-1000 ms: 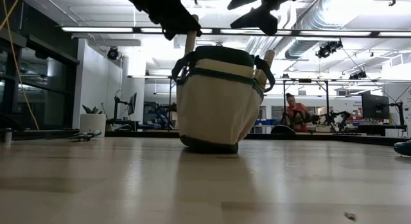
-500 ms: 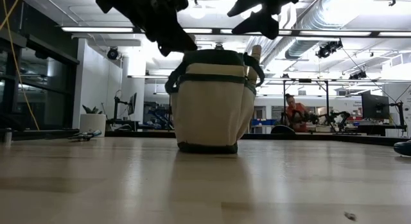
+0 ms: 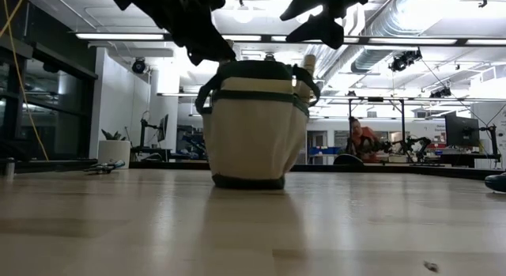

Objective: Pick & Place Garden tools in Gardening bag
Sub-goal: Put the hand rake into the gardening bag

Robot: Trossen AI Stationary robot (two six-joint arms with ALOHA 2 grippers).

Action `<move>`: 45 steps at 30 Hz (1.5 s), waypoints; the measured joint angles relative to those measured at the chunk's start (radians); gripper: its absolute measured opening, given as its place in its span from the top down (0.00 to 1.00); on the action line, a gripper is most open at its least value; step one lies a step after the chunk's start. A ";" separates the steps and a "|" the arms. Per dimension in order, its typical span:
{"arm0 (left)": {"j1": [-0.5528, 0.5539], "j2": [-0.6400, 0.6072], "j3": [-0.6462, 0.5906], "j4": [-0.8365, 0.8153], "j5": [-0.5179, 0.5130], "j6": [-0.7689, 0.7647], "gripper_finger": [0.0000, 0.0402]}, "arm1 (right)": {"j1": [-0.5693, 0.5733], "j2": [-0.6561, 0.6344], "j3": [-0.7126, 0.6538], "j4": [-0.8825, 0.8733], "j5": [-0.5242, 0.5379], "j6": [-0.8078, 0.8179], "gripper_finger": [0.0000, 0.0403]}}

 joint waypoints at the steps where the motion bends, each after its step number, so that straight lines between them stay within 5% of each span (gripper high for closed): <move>1: 0.000 -0.007 0.000 -0.005 0.000 0.000 0.85 | 0.000 0.000 0.000 0.000 0.000 0.000 0.43; 14: 0.000 -0.021 0.000 -0.051 -0.005 -0.002 0.85 | 0.013 0.039 0.000 0.035 -0.091 -0.003 0.43; 30: 0.000 -0.021 0.000 -0.051 -0.003 0.000 0.84 | 0.089 0.176 0.000 0.083 -0.053 -0.015 0.43; 38: 0.000 -0.021 0.000 -0.086 0.008 -0.003 0.67 | 0.117 0.224 0.000 0.106 -0.034 -0.023 0.43; 45: 0.000 -0.055 0.000 -0.098 0.030 -0.013 0.65 | 0.124 0.222 0.000 0.109 0.002 -0.023 0.43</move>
